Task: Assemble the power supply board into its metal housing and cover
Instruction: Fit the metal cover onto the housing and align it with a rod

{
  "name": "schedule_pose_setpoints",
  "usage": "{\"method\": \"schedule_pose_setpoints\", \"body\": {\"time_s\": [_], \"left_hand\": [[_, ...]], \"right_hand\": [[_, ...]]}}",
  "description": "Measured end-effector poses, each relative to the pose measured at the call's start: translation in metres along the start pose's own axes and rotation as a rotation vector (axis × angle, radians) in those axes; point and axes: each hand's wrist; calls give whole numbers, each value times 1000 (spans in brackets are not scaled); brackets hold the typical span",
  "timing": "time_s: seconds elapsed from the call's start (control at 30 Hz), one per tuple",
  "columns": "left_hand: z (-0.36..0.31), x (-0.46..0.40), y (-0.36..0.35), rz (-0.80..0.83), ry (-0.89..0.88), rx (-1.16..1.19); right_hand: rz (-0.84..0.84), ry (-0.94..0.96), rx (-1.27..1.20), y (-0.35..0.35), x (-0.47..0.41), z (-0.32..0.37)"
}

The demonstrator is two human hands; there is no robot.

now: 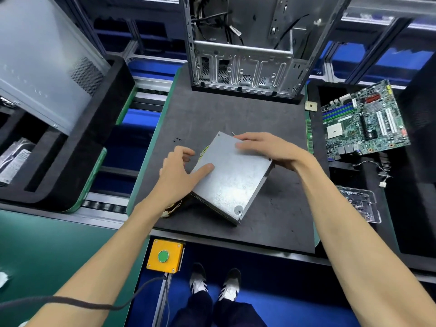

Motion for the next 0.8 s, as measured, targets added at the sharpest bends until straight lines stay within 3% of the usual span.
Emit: {"method": "schedule_pose_setpoints", "body": {"time_s": [0.2,0.4,0.63,0.8], "left_hand": [[-1,-13,-15,184,43,-27],[1,-19,-18,343,136,117],[5,-25,-18,313,106,189],[4,-18,-16,262,45,234]], "right_hand": [[-43,-29,63,1,12,-18],[-298,-15,-5,-12,22,-47],[-849,-71,-488,-64,31,-65],[-982,-17,-769,-96,21,-43]]}}
Point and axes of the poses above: each hand's wrist, its own x-axis away from the middle knuckle, its own y-axis out of the back of the hand, z = x × y, and after that the axes turned 9 degrees about y, right-handed
